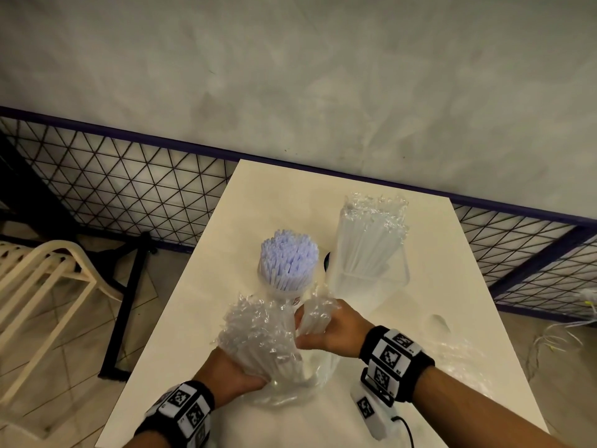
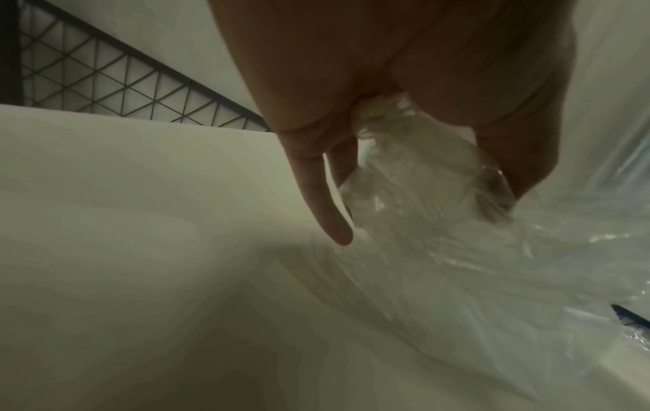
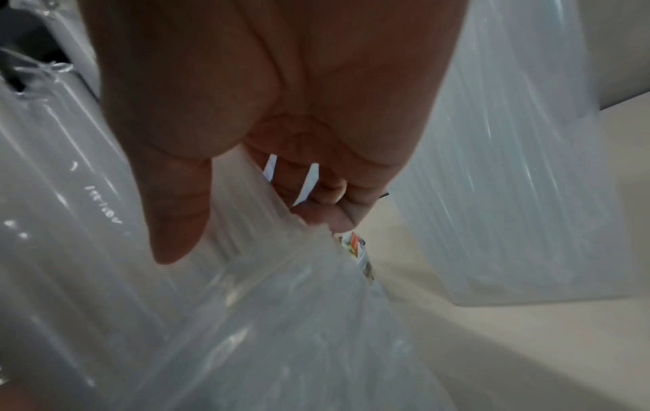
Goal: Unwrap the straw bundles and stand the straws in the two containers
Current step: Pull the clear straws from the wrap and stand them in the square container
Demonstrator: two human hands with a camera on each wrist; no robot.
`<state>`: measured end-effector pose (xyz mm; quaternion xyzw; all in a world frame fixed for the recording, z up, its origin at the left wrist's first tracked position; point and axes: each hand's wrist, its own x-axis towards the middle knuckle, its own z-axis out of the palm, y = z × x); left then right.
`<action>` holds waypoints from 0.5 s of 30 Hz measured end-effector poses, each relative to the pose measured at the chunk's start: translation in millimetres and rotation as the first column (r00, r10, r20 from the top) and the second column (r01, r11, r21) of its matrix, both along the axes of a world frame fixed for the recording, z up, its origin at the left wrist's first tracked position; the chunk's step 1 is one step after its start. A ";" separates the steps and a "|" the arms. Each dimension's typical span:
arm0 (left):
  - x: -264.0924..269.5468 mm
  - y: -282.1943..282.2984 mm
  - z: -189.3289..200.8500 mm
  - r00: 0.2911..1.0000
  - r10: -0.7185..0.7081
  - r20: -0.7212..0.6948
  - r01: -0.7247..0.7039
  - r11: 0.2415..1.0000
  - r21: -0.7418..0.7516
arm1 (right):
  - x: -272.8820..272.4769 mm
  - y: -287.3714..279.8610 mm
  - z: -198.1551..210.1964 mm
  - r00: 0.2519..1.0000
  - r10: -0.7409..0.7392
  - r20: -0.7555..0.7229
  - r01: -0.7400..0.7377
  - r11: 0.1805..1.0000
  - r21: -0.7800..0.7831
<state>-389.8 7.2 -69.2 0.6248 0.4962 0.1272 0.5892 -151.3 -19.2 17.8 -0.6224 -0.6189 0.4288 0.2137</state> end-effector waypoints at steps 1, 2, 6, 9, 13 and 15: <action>-1.1 0.9 -0.9 1.000 0.021 -0.012 -0.021 1.000 0.001 | 0.7 -0.7 1.6 0.999 -0.034 -0.018 0.035 0.999 0.024; -1.8 2.0 -1.2 0.999 0.037 -0.023 -0.037 0.999 0.014 | 1.2 -0.9 3.7 0.998 -0.062 -0.029 0.063 0.997 0.049; 0.0 2.9 1.2 0.997 0.055 -0.057 -0.052 0.996 0.066 | 2.4 0.0 17.3 0.991 -0.127 -0.049 0.132 0.981 0.141; 0.0 5.6 -4.3 0.991 0.022 -0.131 -0.013 0.998 0.067 | 3.2 0.1 34.0 0.977 -0.201 -0.071 0.210 0.964 0.161; -0.5 7.5 -10.8 0.988 0.002 -0.152 0.013 0.995 0.096 | 12.1 2.5 75.4 0.969 -0.220 -0.116 0.241 0.943 0.229; -0.2 6.8 -9.4 0.990 -0.015 -0.139 0.029 0.995 0.097 | 22.6 4.7 103.0 0.963 -0.227 -0.147 0.261 0.921 0.289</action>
